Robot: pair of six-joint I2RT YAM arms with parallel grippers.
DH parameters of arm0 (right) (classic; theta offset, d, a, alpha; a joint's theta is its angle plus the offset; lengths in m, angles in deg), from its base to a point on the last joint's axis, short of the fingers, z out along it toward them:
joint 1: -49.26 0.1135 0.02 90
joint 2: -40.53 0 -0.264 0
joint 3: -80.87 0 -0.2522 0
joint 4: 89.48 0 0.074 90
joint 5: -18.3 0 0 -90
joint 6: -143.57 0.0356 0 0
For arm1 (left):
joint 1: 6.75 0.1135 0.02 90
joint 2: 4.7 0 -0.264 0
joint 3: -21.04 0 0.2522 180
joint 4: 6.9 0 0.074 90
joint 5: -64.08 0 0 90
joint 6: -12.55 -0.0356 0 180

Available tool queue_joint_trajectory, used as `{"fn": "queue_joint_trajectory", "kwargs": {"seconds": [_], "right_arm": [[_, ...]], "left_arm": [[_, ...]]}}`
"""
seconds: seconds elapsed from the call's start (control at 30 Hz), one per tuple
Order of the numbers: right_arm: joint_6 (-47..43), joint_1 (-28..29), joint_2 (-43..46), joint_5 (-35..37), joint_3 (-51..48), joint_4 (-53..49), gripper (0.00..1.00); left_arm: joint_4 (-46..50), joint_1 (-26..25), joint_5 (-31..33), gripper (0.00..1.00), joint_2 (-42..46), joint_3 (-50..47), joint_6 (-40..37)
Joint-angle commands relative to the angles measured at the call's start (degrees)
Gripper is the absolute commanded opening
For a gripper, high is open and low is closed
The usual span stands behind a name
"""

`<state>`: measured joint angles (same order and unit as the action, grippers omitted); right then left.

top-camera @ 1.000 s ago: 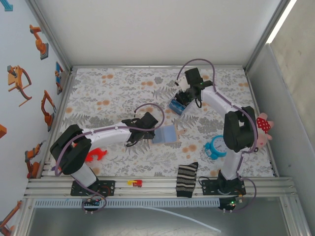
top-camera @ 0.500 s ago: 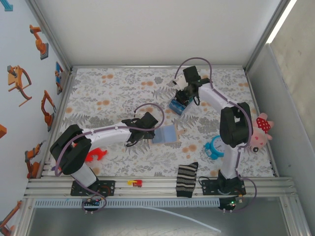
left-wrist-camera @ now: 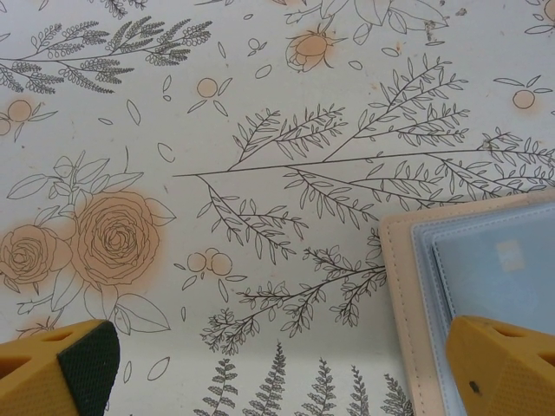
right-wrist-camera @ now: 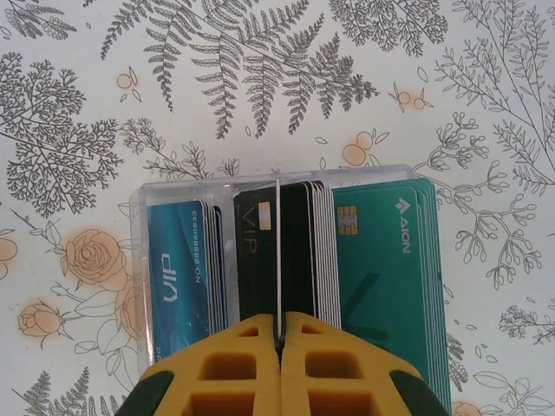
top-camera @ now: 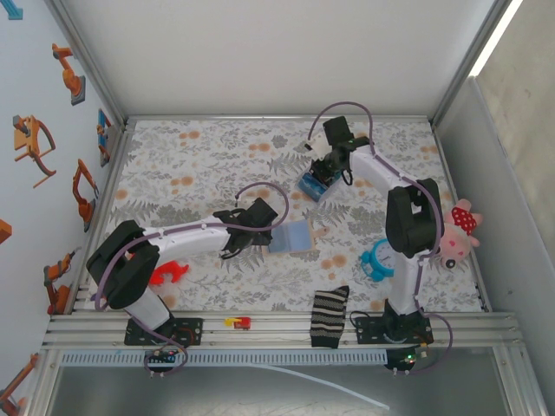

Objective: Take the credit cards out of the card holder

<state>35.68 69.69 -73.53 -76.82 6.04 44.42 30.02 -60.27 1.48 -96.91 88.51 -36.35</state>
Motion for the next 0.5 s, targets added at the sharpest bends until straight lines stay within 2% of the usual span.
{"fn": "queue_joint_trajectory", "kwargs": {"seconds": [0.0,0.23,0.47], "right_arm": [[-0.8,-0.7,-0.4,0.2,0.0,-0.9,0.0],[-0.5,-0.8,0.1,0.2,0.0,-1.3,0.18],[0.5,-0.7,2.1,0.9,-0.6,-1.1,0.21]], "left_arm": [[0.6,0.4,0.7,0.97,1.7,-0.8,0.9],[0.6,0.4,0.8,0.97,1.6,-0.7,0.9],[0.7,0.5,0.8,0.97,1.9,-0.8,1.0]]}}
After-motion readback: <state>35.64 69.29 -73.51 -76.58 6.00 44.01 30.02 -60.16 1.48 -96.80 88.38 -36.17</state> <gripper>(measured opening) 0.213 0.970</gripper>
